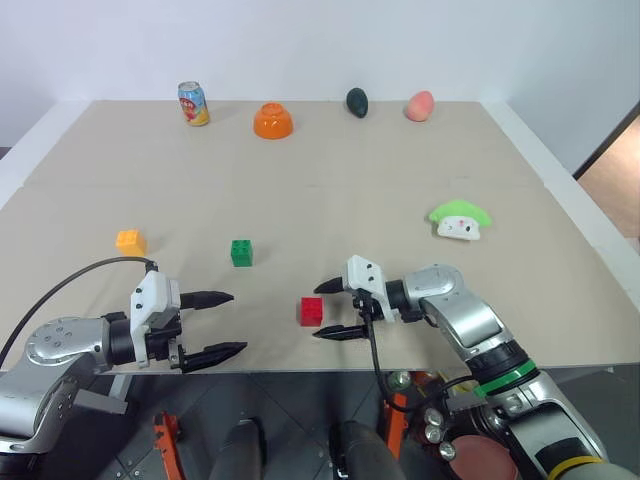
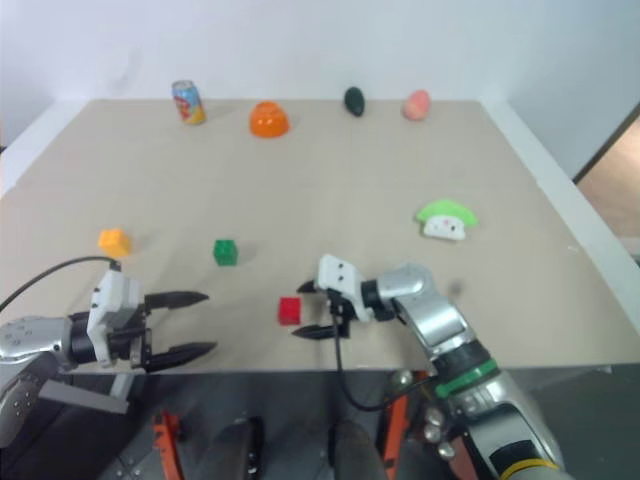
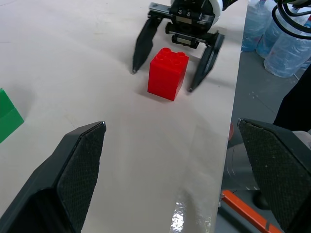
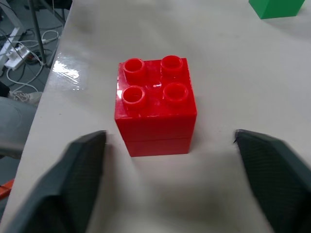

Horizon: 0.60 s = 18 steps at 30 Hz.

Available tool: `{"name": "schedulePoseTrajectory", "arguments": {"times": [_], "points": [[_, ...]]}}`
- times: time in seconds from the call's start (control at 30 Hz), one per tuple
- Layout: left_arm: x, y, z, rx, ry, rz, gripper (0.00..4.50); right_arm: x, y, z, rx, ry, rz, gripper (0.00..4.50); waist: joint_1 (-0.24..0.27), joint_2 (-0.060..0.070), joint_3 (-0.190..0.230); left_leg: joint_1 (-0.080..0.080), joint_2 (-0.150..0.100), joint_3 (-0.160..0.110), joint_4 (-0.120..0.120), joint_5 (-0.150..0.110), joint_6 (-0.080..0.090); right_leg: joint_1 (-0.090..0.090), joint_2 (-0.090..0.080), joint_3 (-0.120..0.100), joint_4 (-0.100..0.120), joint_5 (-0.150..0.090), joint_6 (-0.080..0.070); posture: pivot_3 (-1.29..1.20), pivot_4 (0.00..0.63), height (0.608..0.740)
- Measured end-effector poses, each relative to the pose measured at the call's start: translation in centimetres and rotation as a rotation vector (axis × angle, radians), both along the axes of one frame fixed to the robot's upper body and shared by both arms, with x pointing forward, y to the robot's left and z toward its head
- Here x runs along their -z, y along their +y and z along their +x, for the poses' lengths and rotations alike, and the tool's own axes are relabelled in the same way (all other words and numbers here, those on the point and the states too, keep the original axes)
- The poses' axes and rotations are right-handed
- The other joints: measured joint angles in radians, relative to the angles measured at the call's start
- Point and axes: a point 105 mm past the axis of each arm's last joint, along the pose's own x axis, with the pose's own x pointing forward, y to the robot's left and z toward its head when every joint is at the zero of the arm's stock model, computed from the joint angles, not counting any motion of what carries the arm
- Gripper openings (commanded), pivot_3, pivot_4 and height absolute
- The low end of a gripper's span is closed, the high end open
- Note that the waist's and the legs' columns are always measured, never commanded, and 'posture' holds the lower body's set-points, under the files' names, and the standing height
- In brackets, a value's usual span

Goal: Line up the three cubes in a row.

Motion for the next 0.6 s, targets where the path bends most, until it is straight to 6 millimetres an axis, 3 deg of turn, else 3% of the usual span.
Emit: {"name": "schedulePoseTrajectory", "arguments": {"times": [0.17, 0.43, 0.57, 0.6], "points": [[0.0, 0.0, 0.0, -0.002, 0.000, 0.000, 4.50, 0.1, 0.1, 0.2, -0.002, -0.003, 0.001, 1.19, 0.000, 0.000, 0.000, 0.000, 0.000, 0.000, 0.000, 0.000, 0.000, 0.000, 0.000, 0.000, 0.000, 0.000, 0.000, 0.00, 0.150, 0.738], [0.0, 0.1, 0.1, 0.000, -0.005, -0.009, 4.50, 0.1, -0.2, 0.2, -0.007, -0.012, -0.009, 1.14, 0.000, 0.000, 0.000, 0.000, 0.000, 0.000, 0.000, 0.000, 0.000, 0.000, 0.000, 0.000, 0.000, 0.000, 0.000, 0.00, 0.150, 0.738], [-0.3, -0.4, 0.3, 0.030, -0.018, -0.013, 4.50, -0.2, -2.5, 0.6, 0.033, -0.020, -0.042, 1.14, 0.006, 0.000, 0.000, -0.001, 0.000, 0.000, 0.001, 0.000, 0.000, 0.001, -0.001, 0.000, 0.000, 0.000, 0.000, 0.00, 0.150, 0.738], [-0.6, -0.8, 0.4, 0.052, -0.026, -0.016, 4.50, -0.6, -3.9, 0.9, 0.056, -0.030, -0.063, 1.14, 0.007, 0.000, 0.000, -0.001, 0.000, 0.001, 0.001, 0.000, 0.000, 0.001, -0.001, 0.000, 0.000, 0.000, 0.000, 0.00, 0.150, 0.738]]}}
